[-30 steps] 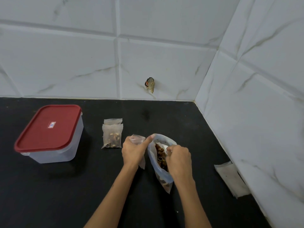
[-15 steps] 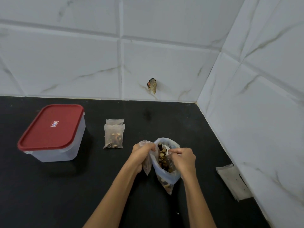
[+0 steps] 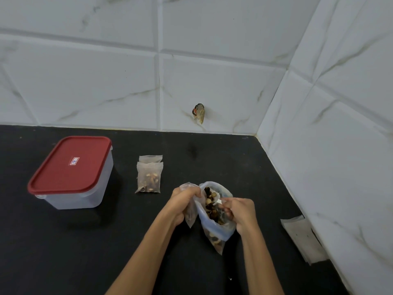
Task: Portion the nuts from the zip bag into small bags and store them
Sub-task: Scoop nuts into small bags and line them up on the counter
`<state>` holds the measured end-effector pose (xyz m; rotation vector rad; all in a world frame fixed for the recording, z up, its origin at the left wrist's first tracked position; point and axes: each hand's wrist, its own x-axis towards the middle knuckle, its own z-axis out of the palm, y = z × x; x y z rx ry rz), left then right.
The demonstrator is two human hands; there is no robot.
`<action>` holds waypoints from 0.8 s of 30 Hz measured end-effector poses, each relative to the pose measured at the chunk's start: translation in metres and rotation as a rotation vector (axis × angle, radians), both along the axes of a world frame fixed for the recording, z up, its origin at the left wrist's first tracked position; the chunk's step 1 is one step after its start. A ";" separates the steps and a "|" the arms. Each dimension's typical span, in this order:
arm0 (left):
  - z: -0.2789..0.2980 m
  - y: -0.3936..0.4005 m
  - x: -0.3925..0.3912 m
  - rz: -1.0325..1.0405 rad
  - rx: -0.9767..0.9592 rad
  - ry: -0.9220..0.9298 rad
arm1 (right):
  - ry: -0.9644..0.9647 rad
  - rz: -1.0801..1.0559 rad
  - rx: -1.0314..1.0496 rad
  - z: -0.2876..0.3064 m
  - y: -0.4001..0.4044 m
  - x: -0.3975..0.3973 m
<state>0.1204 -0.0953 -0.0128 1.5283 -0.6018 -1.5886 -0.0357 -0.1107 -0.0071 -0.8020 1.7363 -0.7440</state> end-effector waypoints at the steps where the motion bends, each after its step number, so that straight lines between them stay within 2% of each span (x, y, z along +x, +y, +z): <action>1: 0.000 0.001 0.001 0.010 0.007 0.004 | -0.054 -0.013 0.018 0.000 0.000 -0.003; 3: 0.000 0.002 0.001 0.027 0.008 0.018 | -0.134 -0.021 0.051 0.001 0.000 -0.007; 5: 0.003 0.004 0.000 0.022 -0.010 0.018 | -0.117 0.004 0.057 0.002 0.000 -0.007; 8: 0.005 0.005 -0.003 -0.051 -0.063 0.010 | 0.119 0.057 -0.020 0.002 -0.001 0.003; 10: 0.005 0.006 -0.003 -0.084 -0.073 -0.002 | 0.198 0.079 -0.068 0.001 -0.001 0.009; 15: 0.005 0.009 -0.001 0.012 -0.048 0.039 | -0.056 0.051 0.015 0.004 0.000 0.001; 19: 0.004 0.011 -0.002 0.090 -0.004 0.043 | -0.182 0.042 0.064 0.008 0.001 -0.007; 24: 0.002 0.012 -0.002 0.064 -0.003 0.049 | -0.187 0.054 0.062 0.012 0.000 -0.004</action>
